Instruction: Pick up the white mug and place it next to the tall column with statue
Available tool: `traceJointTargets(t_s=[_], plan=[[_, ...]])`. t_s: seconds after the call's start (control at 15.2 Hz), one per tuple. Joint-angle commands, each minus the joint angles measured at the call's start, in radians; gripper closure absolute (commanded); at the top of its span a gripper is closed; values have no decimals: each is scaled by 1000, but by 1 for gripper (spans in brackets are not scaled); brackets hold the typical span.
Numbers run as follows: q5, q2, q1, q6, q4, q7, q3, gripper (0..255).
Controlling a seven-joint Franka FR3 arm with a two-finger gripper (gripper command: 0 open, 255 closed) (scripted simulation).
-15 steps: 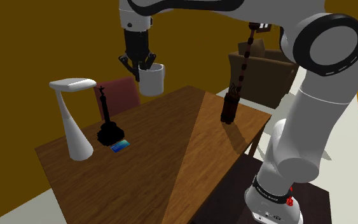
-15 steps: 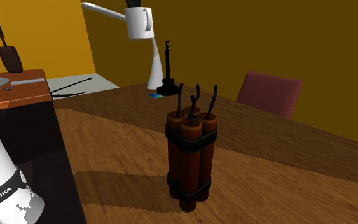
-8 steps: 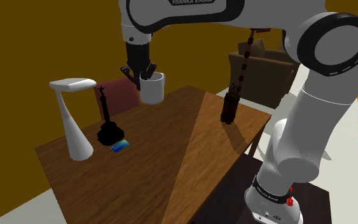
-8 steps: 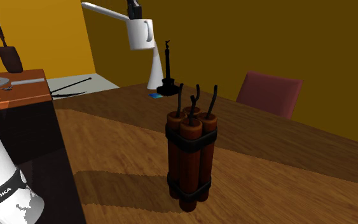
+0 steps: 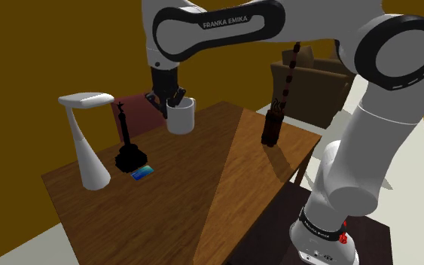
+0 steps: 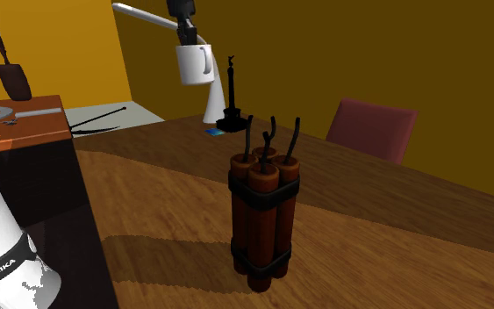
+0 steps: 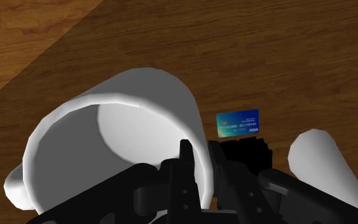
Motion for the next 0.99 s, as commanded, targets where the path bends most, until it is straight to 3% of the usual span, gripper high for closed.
traceJointTargets(t_s=[0.0,0.92], plan=[[0,-1,0,28,-28,2,0,255],[-9,18,-1,213,-195,18,0,255]])
